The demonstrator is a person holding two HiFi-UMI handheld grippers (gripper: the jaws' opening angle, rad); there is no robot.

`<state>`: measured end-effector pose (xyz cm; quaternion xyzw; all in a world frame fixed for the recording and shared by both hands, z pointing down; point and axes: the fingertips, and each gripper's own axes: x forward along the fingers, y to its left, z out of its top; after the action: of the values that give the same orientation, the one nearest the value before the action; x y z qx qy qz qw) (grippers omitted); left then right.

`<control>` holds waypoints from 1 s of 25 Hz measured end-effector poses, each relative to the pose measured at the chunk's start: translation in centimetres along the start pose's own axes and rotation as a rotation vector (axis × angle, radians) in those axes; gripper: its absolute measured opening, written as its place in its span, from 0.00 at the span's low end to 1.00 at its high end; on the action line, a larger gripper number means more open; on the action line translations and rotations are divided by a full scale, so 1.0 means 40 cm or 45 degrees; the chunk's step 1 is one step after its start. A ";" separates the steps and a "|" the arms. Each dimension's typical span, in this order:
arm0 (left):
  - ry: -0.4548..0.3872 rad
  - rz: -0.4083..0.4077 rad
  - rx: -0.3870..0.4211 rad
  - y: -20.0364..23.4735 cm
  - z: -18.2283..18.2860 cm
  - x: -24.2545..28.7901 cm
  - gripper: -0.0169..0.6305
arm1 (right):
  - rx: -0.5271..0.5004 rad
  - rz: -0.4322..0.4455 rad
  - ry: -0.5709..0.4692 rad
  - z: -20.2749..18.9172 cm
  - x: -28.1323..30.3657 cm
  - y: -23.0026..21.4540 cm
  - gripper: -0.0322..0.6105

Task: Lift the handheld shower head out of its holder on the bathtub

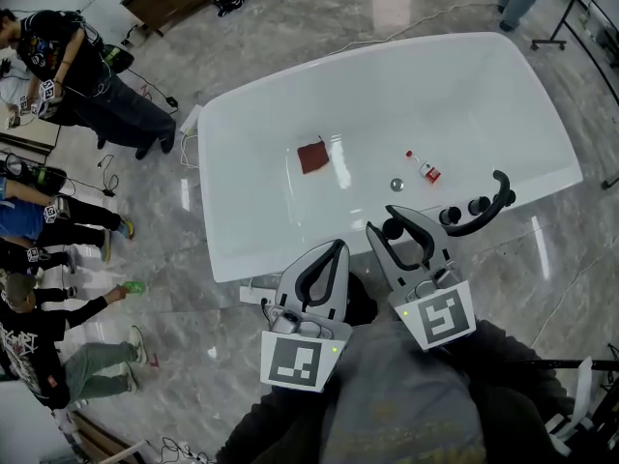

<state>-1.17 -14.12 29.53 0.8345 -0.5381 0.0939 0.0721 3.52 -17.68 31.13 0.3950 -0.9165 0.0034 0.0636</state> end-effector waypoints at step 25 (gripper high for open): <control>-0.113 0.059 0.033 -0.055 0.098 -0.023 0.03 | -0.037 0.082 -0.088 0.117 -0.061 -0.002 0.26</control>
<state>0.78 -13.28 25.48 0.8260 -0.5588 0.0653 0.0349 4.70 -16.24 26.19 0.3641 -0.9304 -0.0215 0.0373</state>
